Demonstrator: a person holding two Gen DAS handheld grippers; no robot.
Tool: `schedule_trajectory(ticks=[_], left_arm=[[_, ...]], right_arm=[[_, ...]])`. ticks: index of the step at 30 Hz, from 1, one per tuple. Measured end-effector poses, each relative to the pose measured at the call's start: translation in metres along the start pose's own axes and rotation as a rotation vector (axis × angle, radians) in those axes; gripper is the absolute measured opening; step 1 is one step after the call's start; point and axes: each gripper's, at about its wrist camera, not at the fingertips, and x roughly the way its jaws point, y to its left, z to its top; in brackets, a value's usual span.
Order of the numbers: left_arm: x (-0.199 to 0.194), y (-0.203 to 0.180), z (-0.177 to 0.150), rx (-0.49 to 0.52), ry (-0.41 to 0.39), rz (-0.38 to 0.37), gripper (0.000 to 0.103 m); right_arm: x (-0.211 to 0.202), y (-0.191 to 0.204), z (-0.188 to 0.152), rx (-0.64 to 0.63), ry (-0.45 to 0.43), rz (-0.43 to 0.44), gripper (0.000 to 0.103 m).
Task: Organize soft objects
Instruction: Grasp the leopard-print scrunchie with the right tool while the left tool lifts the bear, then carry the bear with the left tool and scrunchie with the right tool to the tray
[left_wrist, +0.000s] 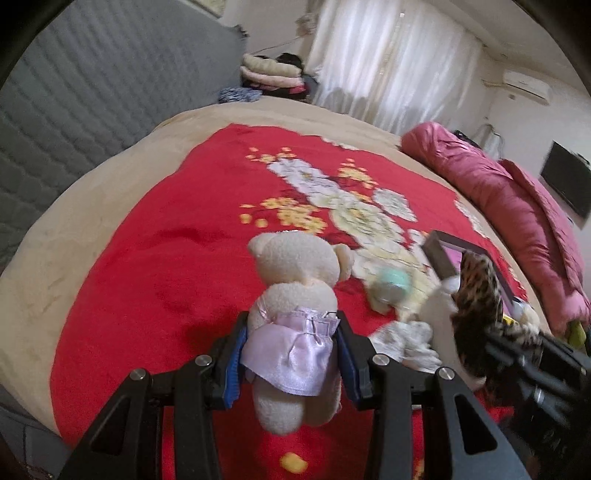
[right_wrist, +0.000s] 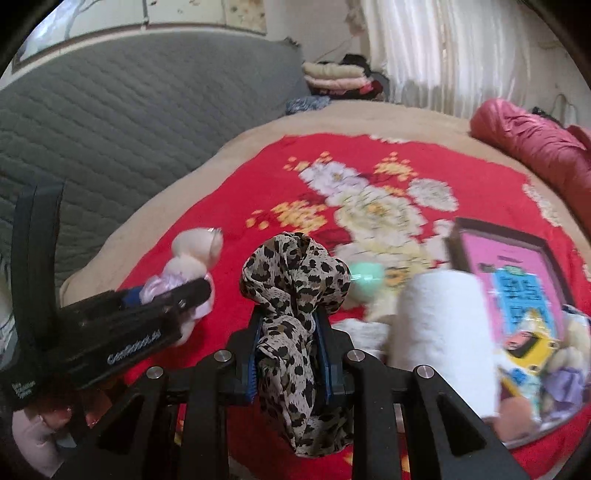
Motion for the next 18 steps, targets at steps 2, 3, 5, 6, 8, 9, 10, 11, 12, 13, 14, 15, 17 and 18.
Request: schedule_trajectory(ticks=[2, 3, 5, 6, 8, 9, 10, 11, 12, 13, 14, 15, 17, 18], left_arm=[[-0.006, -0.015, -0.003, 0.03, -0.003, -0.015, 0.043], [-0.009, -0.022, -0.005, 0.047, -0.006, -0.02, 0.043], [-0.015, -0.037, -0.009, 0.077, -0.009, -0.036, 0.043], [-0.018, -0.043, -0.011, 0.087, -0.008, -0.046, 0.043], [-0.022, -0.057, -0.016, 0.112, -0.007, -0.059, 0.043], [-0.025, -0.063, -0.019, 0.13, -0.009, -0.061, 0.043], [-0.026, -0.068, -0.021, 0.144, -0.009, -0.061, 0.043], [-0.028, -0.075, -0.023, 0.159, -0.008, -0.063, 0.043], [-0.03, -0.08, -0.025, 0.169, -0.009, -0.067, 0.043], [-0.031, -0.084, -0.026, 0.171, -0.01, -0.068, 0.043], [-0.033, -0.089, -0.028, 0.175, -0.007, -0.069, 0.043], [-0.034, -0.094, -0.028, 0.177, -0.005, -0.073, 0.043], [-0.039, -0.106, -0.03, 0.187, -0.006, -0.096, 0.043], [-0.041, -0.111, -0.03, 0.196, -0.008, -0.099, 0.043]], right_arm=[[-0.017, -0.013, -0.002, 0.021, -0.026, -0.014, 0.026], [-0.022, -0.017, -0.003, 0.026, -0.033, -0.022, 0.026], [-0.038, -0.029, -0.005, 0.043, -0.057, -0.042, 0.026], [-0.044, -0.034, -0.006, 0.05, -0.067, -0.051, 0.026], [-0.057, -0.045, -0.009, 0.066, -0.089, -0.073, 0.026], [-0.063, -0.051, -0.011, 0.075, -0.099, -0.084, 0.026], [-0.068, -0.057, -0.013, 0.086, -0.107, -0.093, 0.026], [-0.073, -0.064, -0.016, 0.098, -0.114, -0.105, 0.026], [-0.079, -0.07, -0.02, 0.113, -0.124, -0.118, 0.026], [-0.084, -0.076, -0.022, 0.126, -0.136, -0.126, 0.026], [-0.089, -0.082, -0.024, 0.141, -0.148, -0.134, 0.026], [-0.092, -0.086, -0.026, 0.151, -0.159, -0.147, 0.026], [-0.101, -0.095, -0.03, 0.174, -0.185, -0.166, 0.026], [-0.102, -0.098, -0.031, 0.179, -0.19, -0.173, 0.026]])
